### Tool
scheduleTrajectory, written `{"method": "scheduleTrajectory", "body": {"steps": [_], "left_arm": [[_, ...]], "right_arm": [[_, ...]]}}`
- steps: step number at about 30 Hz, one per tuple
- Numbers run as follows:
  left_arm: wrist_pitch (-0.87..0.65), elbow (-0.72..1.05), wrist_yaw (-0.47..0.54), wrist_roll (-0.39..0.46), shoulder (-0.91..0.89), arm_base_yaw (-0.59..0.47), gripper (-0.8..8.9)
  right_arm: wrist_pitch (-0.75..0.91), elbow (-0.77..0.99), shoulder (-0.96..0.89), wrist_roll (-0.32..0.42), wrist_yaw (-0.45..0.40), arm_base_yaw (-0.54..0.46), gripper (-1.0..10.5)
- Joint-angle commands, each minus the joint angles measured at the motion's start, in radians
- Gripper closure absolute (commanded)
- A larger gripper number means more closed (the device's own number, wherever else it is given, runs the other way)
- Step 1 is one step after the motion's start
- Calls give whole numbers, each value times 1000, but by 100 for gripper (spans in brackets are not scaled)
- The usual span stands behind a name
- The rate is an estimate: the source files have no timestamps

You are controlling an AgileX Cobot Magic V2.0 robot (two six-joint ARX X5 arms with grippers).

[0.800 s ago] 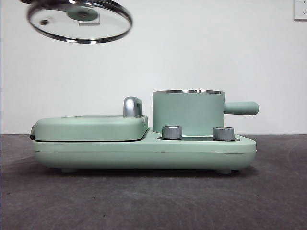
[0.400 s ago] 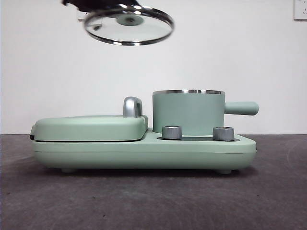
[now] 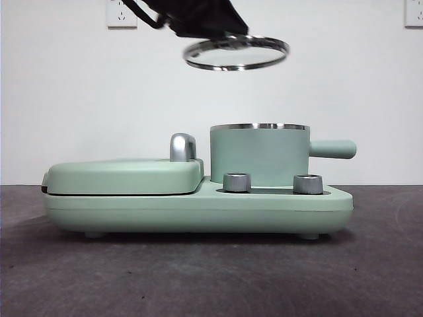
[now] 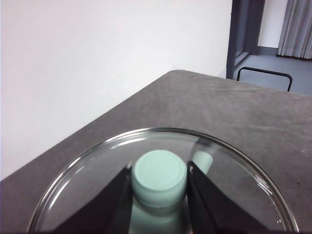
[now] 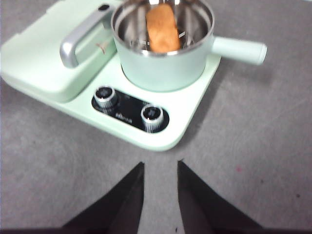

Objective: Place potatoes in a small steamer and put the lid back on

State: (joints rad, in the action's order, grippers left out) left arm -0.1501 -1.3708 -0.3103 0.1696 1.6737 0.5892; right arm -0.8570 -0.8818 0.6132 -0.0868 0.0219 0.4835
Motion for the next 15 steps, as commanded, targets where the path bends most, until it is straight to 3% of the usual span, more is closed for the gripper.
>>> {"method": "scheduleTrajectory", "body": {"steps": [1,15], "left_arm": [[-74,-46,-1,14,52,19,802],[-187,-68,0,14,220,26,802]], "right_arm": [[-8,-7,4,-17,-3,6,845],[-47,-7,5,-18,-6,6,845]]}}
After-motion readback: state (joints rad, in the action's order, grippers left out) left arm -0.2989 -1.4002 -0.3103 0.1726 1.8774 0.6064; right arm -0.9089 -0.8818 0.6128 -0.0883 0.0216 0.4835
